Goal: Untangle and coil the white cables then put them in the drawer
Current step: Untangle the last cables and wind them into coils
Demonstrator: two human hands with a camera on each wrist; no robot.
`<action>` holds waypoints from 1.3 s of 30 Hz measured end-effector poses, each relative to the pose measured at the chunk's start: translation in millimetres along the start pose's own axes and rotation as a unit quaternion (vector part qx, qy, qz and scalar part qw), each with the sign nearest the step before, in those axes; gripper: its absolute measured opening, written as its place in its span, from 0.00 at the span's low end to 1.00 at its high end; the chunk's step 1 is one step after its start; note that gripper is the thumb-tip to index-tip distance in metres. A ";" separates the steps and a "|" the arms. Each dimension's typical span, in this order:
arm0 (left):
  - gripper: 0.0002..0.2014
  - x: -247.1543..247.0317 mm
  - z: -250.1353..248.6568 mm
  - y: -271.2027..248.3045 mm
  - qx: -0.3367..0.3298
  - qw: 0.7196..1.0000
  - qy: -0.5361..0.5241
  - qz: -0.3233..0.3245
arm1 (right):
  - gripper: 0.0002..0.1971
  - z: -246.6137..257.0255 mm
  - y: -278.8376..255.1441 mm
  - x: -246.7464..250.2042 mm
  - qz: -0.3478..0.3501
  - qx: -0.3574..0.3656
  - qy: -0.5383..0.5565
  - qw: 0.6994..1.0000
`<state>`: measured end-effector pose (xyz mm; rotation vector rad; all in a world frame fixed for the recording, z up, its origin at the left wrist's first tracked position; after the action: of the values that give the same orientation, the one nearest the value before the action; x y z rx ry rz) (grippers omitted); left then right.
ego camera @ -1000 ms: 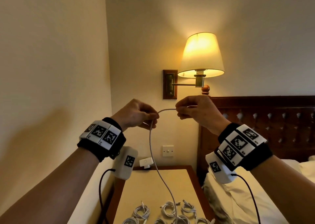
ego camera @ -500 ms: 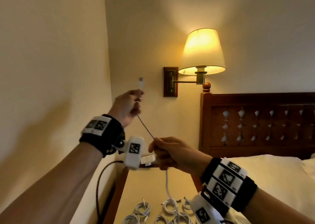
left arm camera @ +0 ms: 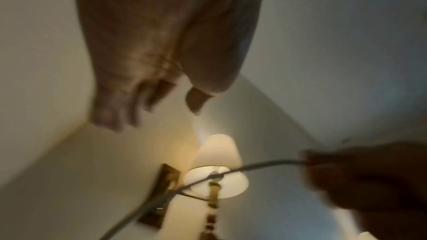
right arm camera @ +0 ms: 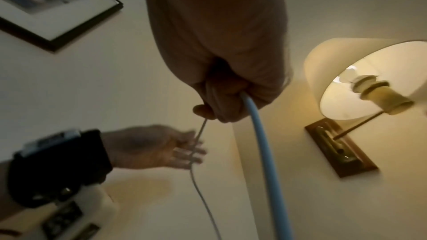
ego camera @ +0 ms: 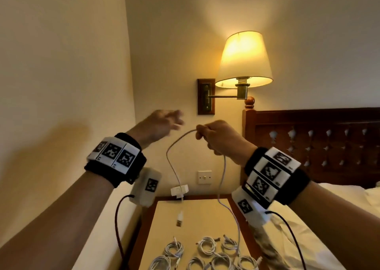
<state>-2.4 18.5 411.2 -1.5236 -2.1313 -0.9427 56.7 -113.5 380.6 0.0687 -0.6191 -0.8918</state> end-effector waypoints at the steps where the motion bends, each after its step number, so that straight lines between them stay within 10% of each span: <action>1: 0.14 -23.3 -10.7 -2.3 -0.010 0.997 -0.036 0.068 | 0.15 5.8 6.2 -0.3 -0.006 0.006 -0.003 1.000; 3: 0.14 -34.6 -19.2 -4.5 -0.020 0.996 -0.013 0.084 | 0.17 6.9 11.9 0.9 0.000 -0.002 0.017 1.000; 8: 0.15 63.3 28.3 -2.6 0.017 0.986 0.073 -0.146 | 0.20 -38.5 -11.2 25.1 0.053 -0.070 0.030 0.996; 12: 0.12 56.4 45.7 -1.9 0.092 0.978 0.177 -0.064 | 0.19 -37.5 -18.4 34.8 0.039 -0.048 0.039 0.997; 18: 0.16 -19.9 -12.4 -11.1 0.008 0.992 -0.044 0.117 | 0.17 17.6 1.2 12.4 0.031 0.014 0.005 0.999; 27: 0.10 89.0 34.4 -18.9 0.106 0.990 0.026 -0.088 | 0.20 -12.7 -7.6 34.0 0.086 -0.042 -0.024 0.995; 30: 0.07 89.6 49.0 -26.9 0.152 0.977 0.149 0.001 | 0.19 -15.3 -11.5 42.1 0.077 -0.042 -0.035 0.995; 34: 0.33 53.4 2.4 -31.2 0.013 0.997 -0.005 0.073 | 0.17 8.6 -6.4 32.2 0.062 -0.002 -0.057 0.996; 39: 0.11 -17.3 -33.9 -24.6 -0.094 0.985 0.088 0.113 | 0.18 32.2 4.9 8.6 0.064 0.041 -0.046 0.996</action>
<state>-22.2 -21.8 417.0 -1.6608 -1.7473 -1.1730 47.1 -110.6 412.7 0.0616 -0.7378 -0.7486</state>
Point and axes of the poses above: each hand's wrist, its own y-axis towards the middle knuckle, its own x-axis out of the back of the hand, z = x × y, the point moved 10 cm from there along y, towards the middle knuckle, and after that the axes turned 6 degrees about z, right-handed, at the moved point
